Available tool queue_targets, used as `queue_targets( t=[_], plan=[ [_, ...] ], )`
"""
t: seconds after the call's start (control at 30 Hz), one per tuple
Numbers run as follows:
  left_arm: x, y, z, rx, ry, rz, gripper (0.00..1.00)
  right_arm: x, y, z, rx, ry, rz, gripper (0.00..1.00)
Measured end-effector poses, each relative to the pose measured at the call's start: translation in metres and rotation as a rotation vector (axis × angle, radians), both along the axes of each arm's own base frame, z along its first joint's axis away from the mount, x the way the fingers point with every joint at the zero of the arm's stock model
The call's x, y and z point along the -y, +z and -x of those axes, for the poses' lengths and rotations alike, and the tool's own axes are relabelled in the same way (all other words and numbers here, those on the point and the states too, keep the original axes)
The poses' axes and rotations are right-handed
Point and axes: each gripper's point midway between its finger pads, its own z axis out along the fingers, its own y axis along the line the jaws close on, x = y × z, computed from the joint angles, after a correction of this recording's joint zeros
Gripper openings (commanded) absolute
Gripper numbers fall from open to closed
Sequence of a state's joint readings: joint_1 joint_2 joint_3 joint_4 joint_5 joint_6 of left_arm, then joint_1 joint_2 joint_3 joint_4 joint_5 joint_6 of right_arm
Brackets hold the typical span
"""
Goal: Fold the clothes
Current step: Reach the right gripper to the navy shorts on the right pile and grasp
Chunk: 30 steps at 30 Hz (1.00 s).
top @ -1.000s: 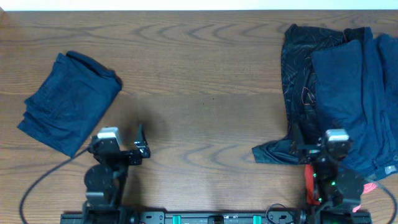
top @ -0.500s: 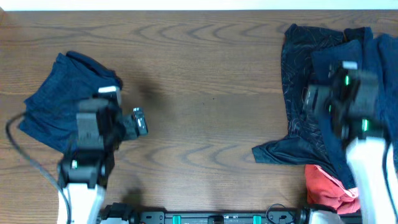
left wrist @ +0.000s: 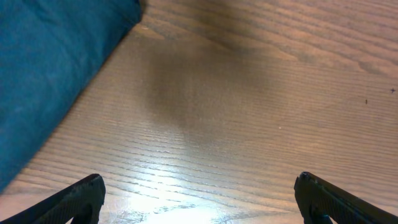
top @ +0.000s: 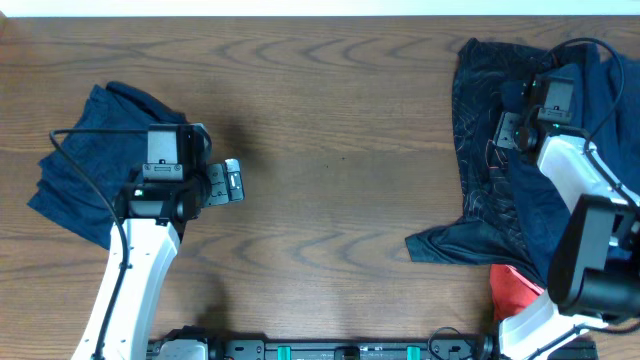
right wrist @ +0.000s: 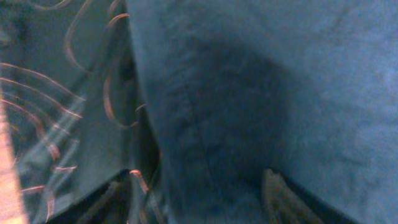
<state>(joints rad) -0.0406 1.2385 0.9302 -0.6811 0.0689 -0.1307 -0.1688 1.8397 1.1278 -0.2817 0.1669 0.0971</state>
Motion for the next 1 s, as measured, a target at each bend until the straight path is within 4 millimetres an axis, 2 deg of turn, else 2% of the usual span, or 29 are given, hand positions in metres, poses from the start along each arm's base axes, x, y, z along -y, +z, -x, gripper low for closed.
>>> queue_targets(
  t=[0.13, 0.3, 0.4, 0.43, 0.53, 0.57, 0.6, 0.63, 0.7, 0.77, 0.87, 0.9, 1.0],
  plan=[
    [0.0, -0.001, 0.0, -0.003, 0.0, 0.0, 0.98, 0.003, -0.007, 0.0, -0.005, -0.035, -0.003, 0.02],
    [0.0, -0.001, 0.0, -0.003, -0.001, 0.002, 0.98, 0.005, -0.006, -0.001, 0.003, -0.054, -0.004, 0.01],
    [0.001, 0.0, -0.002, 0.006, -0.001, 0.003, 0.98, 0.003, 0.007, -0.002, 0.022, -0.048, -0.011, 0.01],
    [0.001, 0.0, -0.003, 0.008, -0.001, 0.003, 0.98, 0.001, 0.016, -0.005, 0.043, -0.038, -0.02, 0.01],
    [0.001, 0.001, -0.003, 0.009, -0.001, 0.003, 0.98, -0.017, 0.07, -0.022, 0.163, 0.058, -0.082, 0.01],
    [0.001, 0.001, -0.003, 0.01, -0.001, 0.003, 0.98, -0.032, 0.102, -0.029, 0.234, 0.125, -0.121, 0.01],
    [0.001, 0.001, -0.003, 0.01, -0.001, 0.003, 0.98, -0.041, 0.122, -0.033, 0.278, 0.166, -0.142, 0.01],
    [0.001, 0.001, -0.003, 0.01, -0.001, 0.003, 0.98, -0.057, 0.151, -0.037, 0.341, 0.23, -0.171, 0.01],
    [0.001, 0.001, -0.003, 0.01, -0.001, 0.003, 0.98, -0.104, 0.206, -0.037, 0.463, 0.389, -0.226, 0.01],
    [0.001, 0.001, -0.003, 0.011, -0.001, 0.003, 0.98, -0.159, 0.243, -0.028, 0.541, 0.549, -0.272, 0.01],
    [0.001, 0.001, -0.003, 0.012, -0.001, 0.003, 0.98, -0.235, 0.258, -0.01, 0.562, 0.739, -0.333, 0.01],
    [0.001, 0.001, -0.003, 0.012, -0.001, 0.003, 0.98, -0.265, 0.254, -0.003, 0.547, 0.802, -0.353, 0.02],
    [0.001, 0.001, -0.003, 0.012, -0.001, 0.003, 0.98, -0.323, 0.236, 0.006, 0.511, 0.902, -0.369, 0.02]
  ],
)
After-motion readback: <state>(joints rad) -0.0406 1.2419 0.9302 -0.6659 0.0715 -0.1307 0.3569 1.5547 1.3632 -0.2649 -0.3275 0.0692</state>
